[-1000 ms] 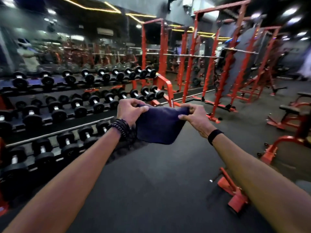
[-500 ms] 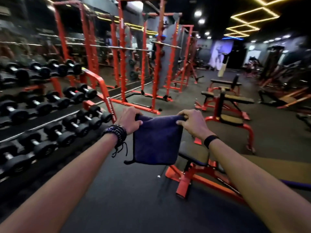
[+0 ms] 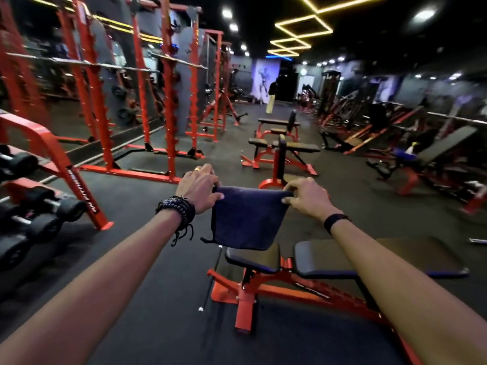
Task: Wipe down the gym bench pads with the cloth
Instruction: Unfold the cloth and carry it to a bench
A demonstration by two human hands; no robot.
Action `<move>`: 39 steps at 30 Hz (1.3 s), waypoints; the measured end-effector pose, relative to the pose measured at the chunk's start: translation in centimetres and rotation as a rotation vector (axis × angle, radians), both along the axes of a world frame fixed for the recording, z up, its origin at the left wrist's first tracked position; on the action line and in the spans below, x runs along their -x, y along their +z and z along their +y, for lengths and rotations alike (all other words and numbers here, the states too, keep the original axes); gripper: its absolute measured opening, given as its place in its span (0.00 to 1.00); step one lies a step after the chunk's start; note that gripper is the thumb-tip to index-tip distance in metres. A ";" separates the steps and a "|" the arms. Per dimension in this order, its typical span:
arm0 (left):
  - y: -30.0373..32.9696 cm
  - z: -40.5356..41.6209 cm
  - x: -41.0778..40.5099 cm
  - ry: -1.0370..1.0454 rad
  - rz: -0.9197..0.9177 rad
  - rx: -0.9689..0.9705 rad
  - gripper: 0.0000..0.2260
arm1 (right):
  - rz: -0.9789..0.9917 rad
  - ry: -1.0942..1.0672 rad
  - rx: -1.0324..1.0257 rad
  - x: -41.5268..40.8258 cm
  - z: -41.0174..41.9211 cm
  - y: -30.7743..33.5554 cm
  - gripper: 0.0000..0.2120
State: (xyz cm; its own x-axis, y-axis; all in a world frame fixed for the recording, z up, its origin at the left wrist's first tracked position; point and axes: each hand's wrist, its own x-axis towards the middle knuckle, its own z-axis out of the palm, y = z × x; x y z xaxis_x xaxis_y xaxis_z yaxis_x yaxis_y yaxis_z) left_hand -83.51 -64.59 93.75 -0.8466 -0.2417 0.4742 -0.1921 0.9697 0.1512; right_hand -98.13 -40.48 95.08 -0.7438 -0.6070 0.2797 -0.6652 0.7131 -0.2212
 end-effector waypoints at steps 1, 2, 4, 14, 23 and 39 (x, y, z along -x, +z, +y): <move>-0.3 -0.4 1.2 -0.014 -0.009 0.006 0.11 | -0.007 -0.015 -0.008 0.7 -0.1 -0.2 0.11; -0.7 -0.8 2.3 -0.031 -0.018 0.018 0.11 | -0.009 -0.028 -0.013 1.5 -0.1 -0.4 0.12; -1.6 -1.6 4.5 -0.062 -0.036 0.036 0.11 | -0.028 -0.054 -0.015 3.2 -0.4 -0.9 0.12; -7.3 -6.8 14.8 -0.129 -0.177 0.008 0.11 | -0.085 -0.084 -0.029 11.4 -4.1 -7.3 0.11; -11.3 -11.9 26.6 -0.147 -0.638 -0.200 0.12 | -0.464 -0.087 -0.173 22.0 -9.4 -14.8 0.07; -22.8 -18.8 44.7 -0.302 -0.738 0.053 0.13 | -0.519 -0.279 -0.355 27.7 -18.7 -26.5 0.12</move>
